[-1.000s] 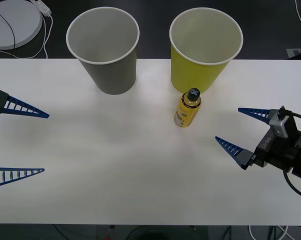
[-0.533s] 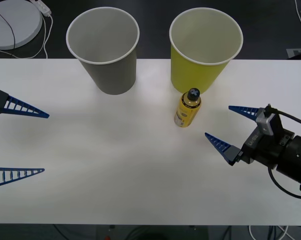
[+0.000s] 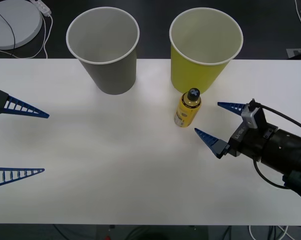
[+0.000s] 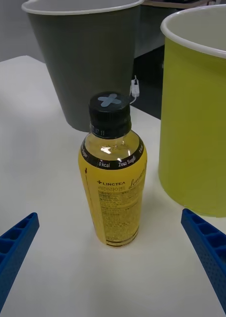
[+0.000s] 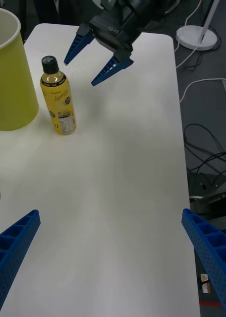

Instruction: Put the can into the green bin and the plastic bottle into the gray bin

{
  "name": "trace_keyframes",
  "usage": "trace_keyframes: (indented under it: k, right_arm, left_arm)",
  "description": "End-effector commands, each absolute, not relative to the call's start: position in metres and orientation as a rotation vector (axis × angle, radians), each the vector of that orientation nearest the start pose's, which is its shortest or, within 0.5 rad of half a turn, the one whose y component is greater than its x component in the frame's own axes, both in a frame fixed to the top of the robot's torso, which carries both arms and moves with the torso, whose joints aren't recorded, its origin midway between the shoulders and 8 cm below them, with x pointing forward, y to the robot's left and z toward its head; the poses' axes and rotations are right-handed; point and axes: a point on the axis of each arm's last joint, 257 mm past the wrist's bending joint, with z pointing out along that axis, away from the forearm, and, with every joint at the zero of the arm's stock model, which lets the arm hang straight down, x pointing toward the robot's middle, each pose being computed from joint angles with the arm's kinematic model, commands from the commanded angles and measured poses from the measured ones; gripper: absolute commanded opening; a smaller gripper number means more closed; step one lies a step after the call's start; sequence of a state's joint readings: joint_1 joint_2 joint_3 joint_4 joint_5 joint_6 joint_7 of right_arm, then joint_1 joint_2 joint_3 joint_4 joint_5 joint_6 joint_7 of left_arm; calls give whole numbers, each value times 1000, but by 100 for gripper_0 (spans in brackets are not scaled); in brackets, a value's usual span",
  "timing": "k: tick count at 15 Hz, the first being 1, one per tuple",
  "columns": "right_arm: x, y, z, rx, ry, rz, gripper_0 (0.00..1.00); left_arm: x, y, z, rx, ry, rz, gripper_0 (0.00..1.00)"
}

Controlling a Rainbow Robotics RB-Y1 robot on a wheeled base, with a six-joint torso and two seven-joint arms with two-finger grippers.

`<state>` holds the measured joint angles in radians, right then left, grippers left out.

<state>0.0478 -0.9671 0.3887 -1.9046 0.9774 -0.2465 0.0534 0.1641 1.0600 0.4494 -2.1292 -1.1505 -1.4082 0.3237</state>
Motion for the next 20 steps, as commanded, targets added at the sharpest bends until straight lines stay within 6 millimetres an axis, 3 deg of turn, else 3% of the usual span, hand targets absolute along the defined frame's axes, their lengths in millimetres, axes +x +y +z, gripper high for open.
trace_keyframes:
  k: [1,20]
  right_arm:
    - [445,-171,-199,-854,1567,340,100]
    - [491,-124,-207,-859,1531,365,100]
  left_arm:
    - [299,237,-85,1624,1512,-448,100]
    - [299,237,-85,1624,1512,-448,100]
